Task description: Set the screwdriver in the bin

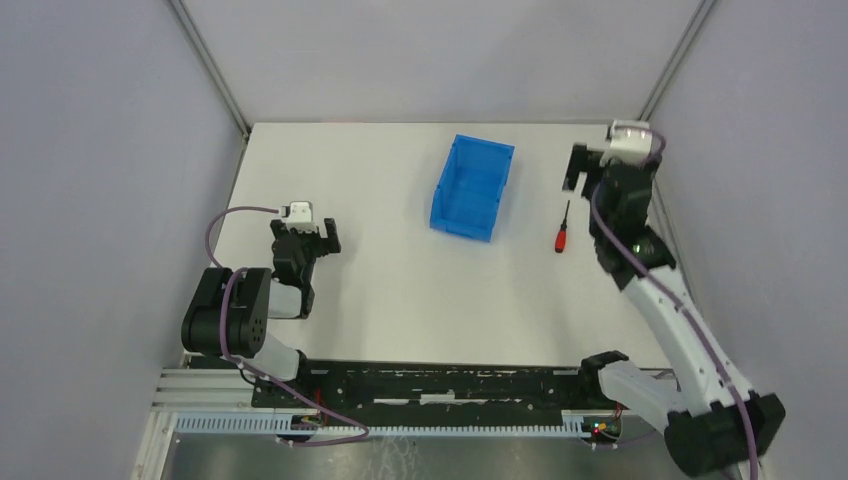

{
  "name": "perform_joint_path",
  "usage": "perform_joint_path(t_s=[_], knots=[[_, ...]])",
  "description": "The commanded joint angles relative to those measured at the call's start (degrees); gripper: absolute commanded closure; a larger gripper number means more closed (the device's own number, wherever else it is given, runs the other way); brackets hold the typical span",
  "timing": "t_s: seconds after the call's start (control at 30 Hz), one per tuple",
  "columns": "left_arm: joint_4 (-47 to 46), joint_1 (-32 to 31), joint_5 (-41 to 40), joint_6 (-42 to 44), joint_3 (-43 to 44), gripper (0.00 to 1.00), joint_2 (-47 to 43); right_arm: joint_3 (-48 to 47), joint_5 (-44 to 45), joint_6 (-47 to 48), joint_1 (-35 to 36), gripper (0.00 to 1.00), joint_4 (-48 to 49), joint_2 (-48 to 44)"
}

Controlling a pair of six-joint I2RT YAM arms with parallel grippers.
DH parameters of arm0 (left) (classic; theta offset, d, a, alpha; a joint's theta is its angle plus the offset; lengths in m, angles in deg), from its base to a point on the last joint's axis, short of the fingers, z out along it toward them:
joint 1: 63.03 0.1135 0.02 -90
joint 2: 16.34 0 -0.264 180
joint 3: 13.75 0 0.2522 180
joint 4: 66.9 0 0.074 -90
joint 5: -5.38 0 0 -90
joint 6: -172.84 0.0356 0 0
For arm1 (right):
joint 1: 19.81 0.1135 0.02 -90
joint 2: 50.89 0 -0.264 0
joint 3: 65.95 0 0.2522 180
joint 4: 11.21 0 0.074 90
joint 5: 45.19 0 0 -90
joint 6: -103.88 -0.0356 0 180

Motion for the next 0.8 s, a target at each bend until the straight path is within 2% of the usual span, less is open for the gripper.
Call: perform_joint_path(t_s=[0.0, 0.07, 0.13, 0.27, 0.33, 0.53, 0.63, 0.7, 0.77], knots=[[-2.2, -0.1, -0.2, -1.8, 0.2, 0.0, -0.6, -33.8, -12.2, -0.3, -6.5, 0.02, -27.4, 23.1], [-2.2, -0.1, -0.3, -1.8, 0.2, 0.0, -0.6, -46.5, -15.6, 0.0, -8.8, 0.02, -37.2, 33.8], [-2.3, -0.1, -0.2, -1.8, 0.2, 0.0, -0.6, -53.8, -19.3, 1.1, -10.6, 0.02, -41.6, 41.8], [-2.3, -0.1, -0.3, -1.8, 0.2, 0.0, -0.6, -57.8, -27.7, -0.1, -13.7, 0.05, -44.3, 54.0], [-2.3, -0.1, -0.3, -1.8, 0.2, 0.0, -0.6, -55.0, -27.8, -1.4, -14.5, 0.1, -42.7, 57.3], [-2.3, -0.1, -0.2, -1.8, 0.2, 0.0, -0.6, -38.8, -29.9, -3.4, -15.2, 0.23, -32.2, 60.7], [-2.3, -0.1, -0.3, -1.8, 0.2, 0.0, -0.6, -33.6, -31.3, -3.9, -15.6, 0.34, -29.4, 62.1], [-2.3, -0.1, -0.3, -1.8, 0.2, 0.0, -0.6, -31.0, -30.8, -4.4, -15.7, 0.46, -27.9, 62.3], [-2.3, -0.1, -0.2, -1.8, 0.2, 0.0, -0.6, -29.3, -30.7, -4.6, -15.8, 0.67, -27.0, 62.1]])
